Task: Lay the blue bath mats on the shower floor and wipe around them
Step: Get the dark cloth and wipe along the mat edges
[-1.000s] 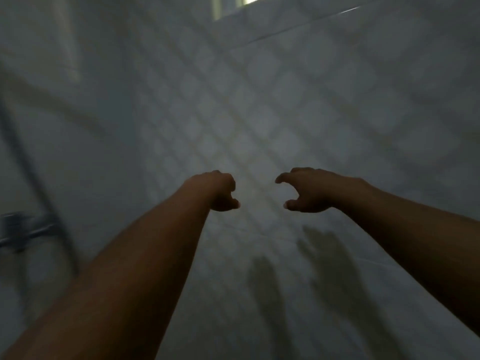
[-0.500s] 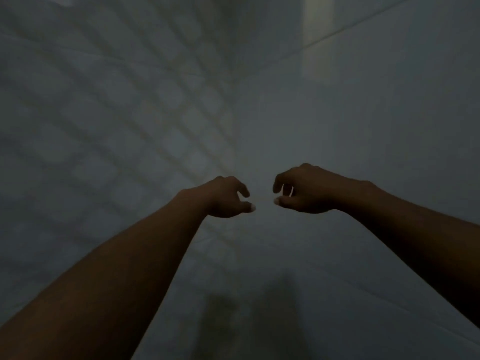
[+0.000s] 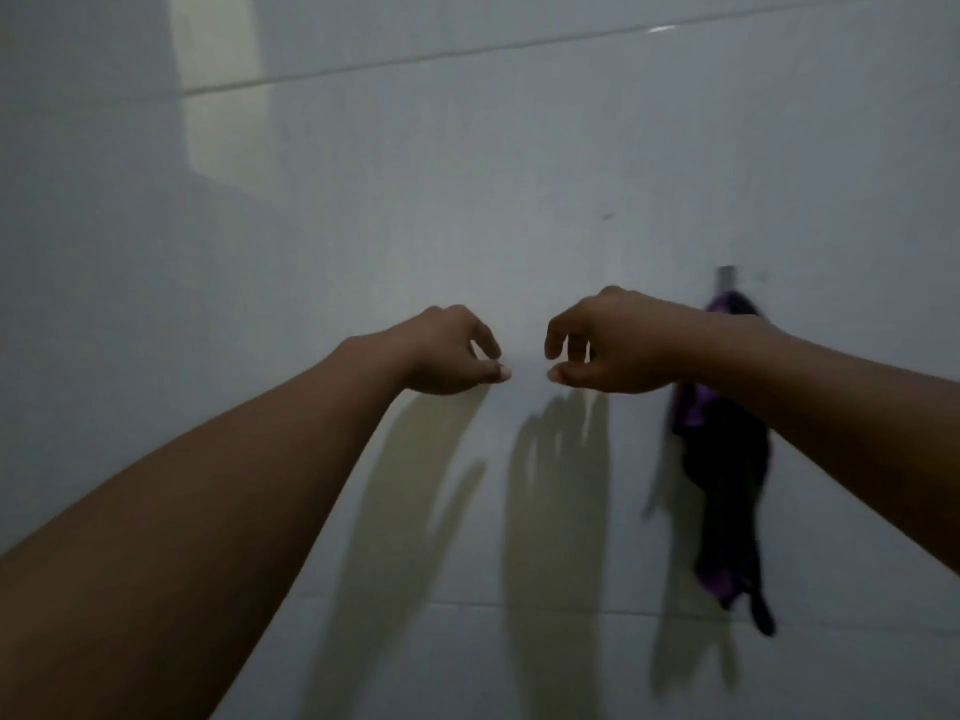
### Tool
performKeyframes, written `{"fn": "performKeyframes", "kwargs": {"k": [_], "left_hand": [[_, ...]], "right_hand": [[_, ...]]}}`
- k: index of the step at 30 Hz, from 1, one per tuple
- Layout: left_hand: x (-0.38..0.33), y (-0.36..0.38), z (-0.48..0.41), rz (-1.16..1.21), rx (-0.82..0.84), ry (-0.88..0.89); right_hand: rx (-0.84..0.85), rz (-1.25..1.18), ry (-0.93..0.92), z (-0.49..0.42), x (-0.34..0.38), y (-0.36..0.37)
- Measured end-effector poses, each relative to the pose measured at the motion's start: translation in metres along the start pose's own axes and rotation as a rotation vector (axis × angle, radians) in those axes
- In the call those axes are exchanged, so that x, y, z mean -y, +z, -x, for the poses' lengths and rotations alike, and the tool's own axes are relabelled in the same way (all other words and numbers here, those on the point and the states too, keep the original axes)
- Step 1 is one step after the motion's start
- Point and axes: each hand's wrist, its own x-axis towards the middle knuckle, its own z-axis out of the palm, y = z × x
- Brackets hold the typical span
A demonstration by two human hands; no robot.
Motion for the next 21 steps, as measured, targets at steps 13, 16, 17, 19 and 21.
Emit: {"fn": "performKeyframes", "kwargs": {"k": [13, 16, 17, 19, 21], "left_hand": [[-0.155, 0.050, -0.058, 0.083, 0.020, 0.282], [-0.160, 0.066, -0.066, 0.105, -0.085, 0.249], [-0.160, 0.068, -0.068, 0.110, -0.111, 0.246], [-0.158, 0.070, -0.068, 0.157, -0.139, 0.246], [-0.154, 0.069, -0.069, 0.275, -0.171, 0.246]], "right_hand": [[-0.168, 0.010, 0.568, 0.085, -0.105, -0.022], [-0.157, -0.154, 0.667, 0.080, -0.118, 0.005], [-0.166, -0.202, 0.673, 0.079, -0.120, 0.012], [-0.167, -0.280, 0.672, 0.075, -0.120, 0.021], [-0.186, -0.331, 0.667, 0.070, -0.119, 0.024]]}}
